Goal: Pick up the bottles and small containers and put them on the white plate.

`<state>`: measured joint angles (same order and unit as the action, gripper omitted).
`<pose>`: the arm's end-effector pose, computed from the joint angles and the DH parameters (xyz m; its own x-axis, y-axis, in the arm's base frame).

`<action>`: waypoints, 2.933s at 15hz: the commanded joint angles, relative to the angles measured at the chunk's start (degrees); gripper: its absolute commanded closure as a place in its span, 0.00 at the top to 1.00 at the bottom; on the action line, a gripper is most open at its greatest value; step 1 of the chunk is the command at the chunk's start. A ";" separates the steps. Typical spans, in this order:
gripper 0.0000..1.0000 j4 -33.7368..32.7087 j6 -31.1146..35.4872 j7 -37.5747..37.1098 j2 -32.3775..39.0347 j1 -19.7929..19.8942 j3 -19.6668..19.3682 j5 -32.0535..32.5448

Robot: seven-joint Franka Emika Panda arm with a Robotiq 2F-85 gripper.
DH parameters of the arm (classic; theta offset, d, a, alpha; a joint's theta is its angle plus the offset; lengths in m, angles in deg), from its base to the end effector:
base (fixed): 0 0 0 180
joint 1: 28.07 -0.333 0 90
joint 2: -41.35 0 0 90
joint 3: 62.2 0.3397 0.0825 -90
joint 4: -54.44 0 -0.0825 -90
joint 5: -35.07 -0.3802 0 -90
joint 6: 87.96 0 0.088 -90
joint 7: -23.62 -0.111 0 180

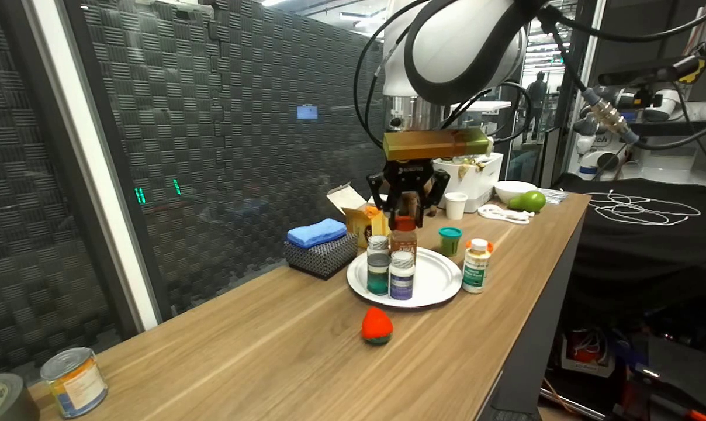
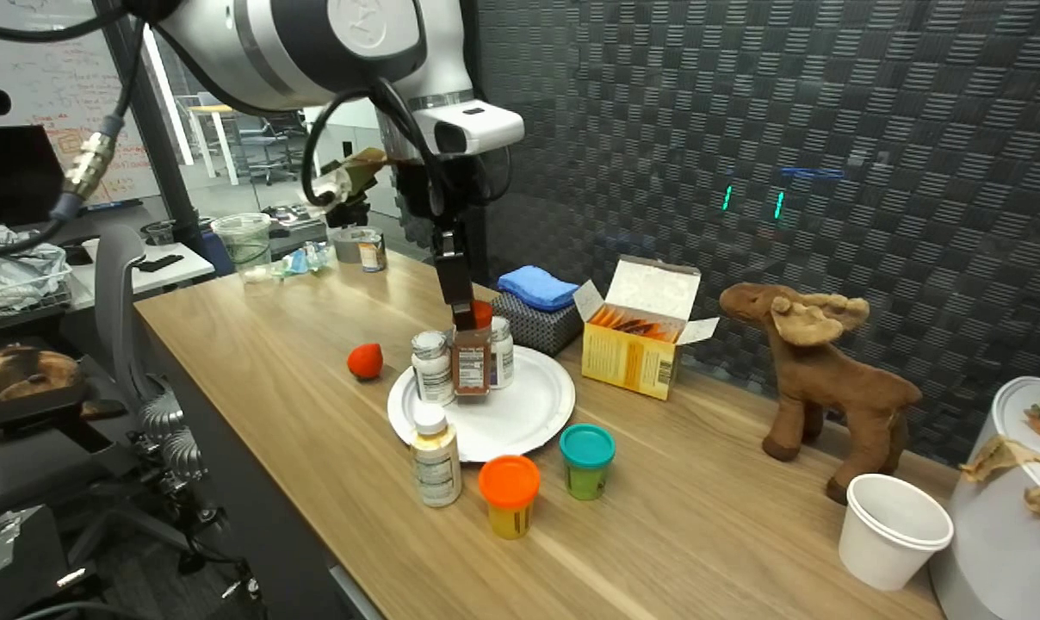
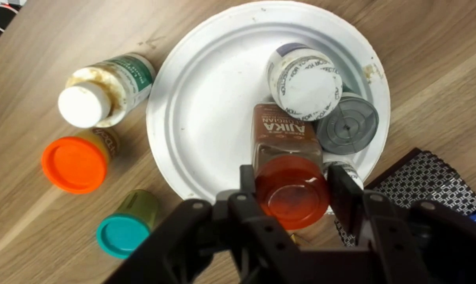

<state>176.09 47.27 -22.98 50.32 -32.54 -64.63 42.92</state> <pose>0.5732 0.0188 0.3674 0.7695 -0.6249 0.1315 -0.6324 -0.7743 0.0214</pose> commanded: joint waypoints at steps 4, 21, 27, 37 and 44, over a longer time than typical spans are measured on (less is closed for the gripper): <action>0.24 -0.42 -0.10 1.38 0.70 -0.30 1.84 -1.18; 1.00 0.34 0.40 -4.34 -2.75 1.96 -2.60 7.24; 1.00 -0.45 1.52 -3.74 2.85 4.92 -4.71 6.56; 1.00 0.45 4.64 -8.40 8.04 5.50 -8.08 5.10; 1.00 0.07 8.94 -9.24 10.07 6.89 -8.84 -0.97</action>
<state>176.47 53.60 -31.51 59.67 -25.64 -73.13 44.15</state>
